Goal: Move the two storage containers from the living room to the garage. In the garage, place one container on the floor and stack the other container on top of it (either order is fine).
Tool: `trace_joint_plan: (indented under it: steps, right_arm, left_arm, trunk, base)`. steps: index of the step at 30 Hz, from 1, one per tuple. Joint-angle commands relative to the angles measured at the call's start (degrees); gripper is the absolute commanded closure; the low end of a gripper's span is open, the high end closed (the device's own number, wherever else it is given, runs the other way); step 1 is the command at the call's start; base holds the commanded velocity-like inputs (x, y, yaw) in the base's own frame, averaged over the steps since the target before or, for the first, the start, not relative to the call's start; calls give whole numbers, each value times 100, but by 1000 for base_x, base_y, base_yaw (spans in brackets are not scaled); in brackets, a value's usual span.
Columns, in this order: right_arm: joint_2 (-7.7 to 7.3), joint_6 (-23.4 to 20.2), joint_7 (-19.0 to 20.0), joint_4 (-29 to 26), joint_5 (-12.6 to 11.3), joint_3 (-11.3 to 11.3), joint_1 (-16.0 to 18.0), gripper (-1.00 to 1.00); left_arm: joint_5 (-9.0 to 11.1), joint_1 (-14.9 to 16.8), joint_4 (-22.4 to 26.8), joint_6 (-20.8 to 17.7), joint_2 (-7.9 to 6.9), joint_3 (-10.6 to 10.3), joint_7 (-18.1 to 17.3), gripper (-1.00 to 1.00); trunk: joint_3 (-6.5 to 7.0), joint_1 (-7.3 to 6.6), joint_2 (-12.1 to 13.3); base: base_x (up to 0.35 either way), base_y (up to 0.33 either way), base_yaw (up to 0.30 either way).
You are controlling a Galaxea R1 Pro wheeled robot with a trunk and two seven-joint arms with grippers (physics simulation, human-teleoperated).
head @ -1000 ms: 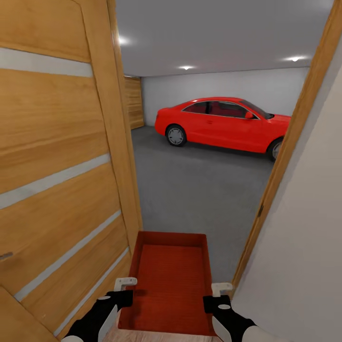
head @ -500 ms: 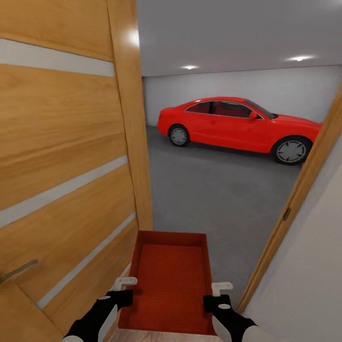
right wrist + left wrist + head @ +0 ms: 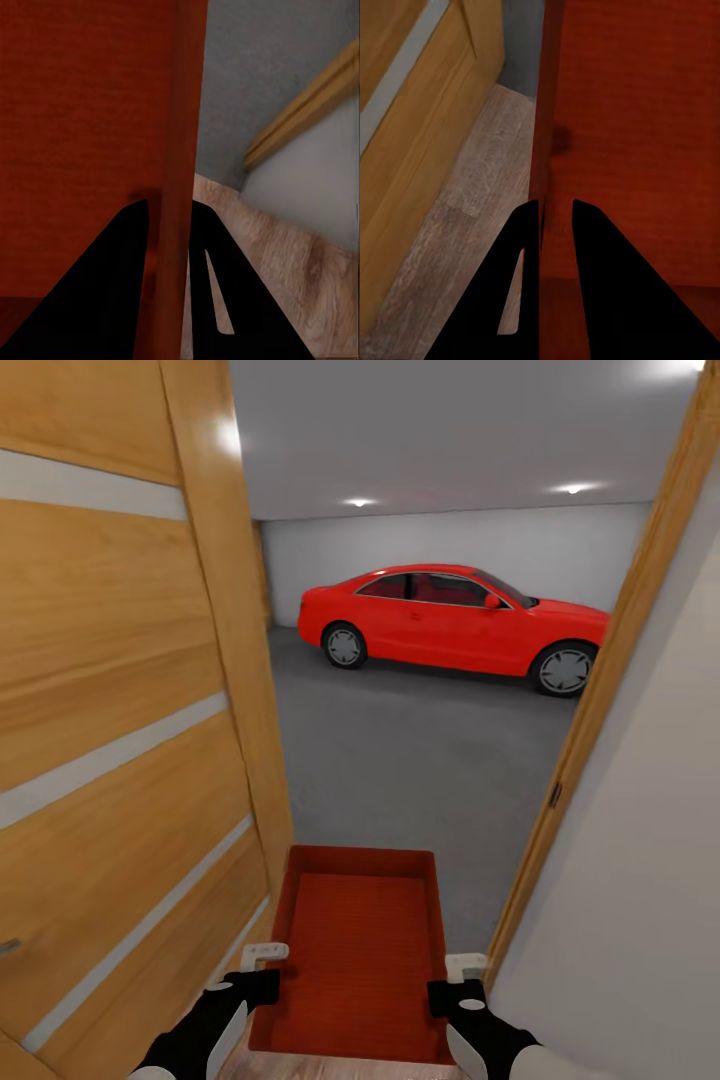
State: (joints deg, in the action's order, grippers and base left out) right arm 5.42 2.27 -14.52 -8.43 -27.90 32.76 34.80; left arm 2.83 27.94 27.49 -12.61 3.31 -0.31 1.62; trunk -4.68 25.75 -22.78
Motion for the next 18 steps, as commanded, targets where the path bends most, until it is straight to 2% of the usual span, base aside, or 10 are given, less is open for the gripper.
trace_joint_plan:
  steps: [1, 18]
  right_arm:
    - [-23, 36, -31, 202, -119, 64, 9, 100]
    - [-23, 34, -24, 202, -119, 64, 9, 100]
  left_arm:
    - [-20, 1, 29, -39, -6, -66, 58, 100]
    - [-28, 1, 34, -39, -6, -66, 58, 100]
  trunk:
    - [-12, 4, -13]
    - [-12, 4, -13]
  base:
    - [0, 0, -286]
    - [0, 0, -286]
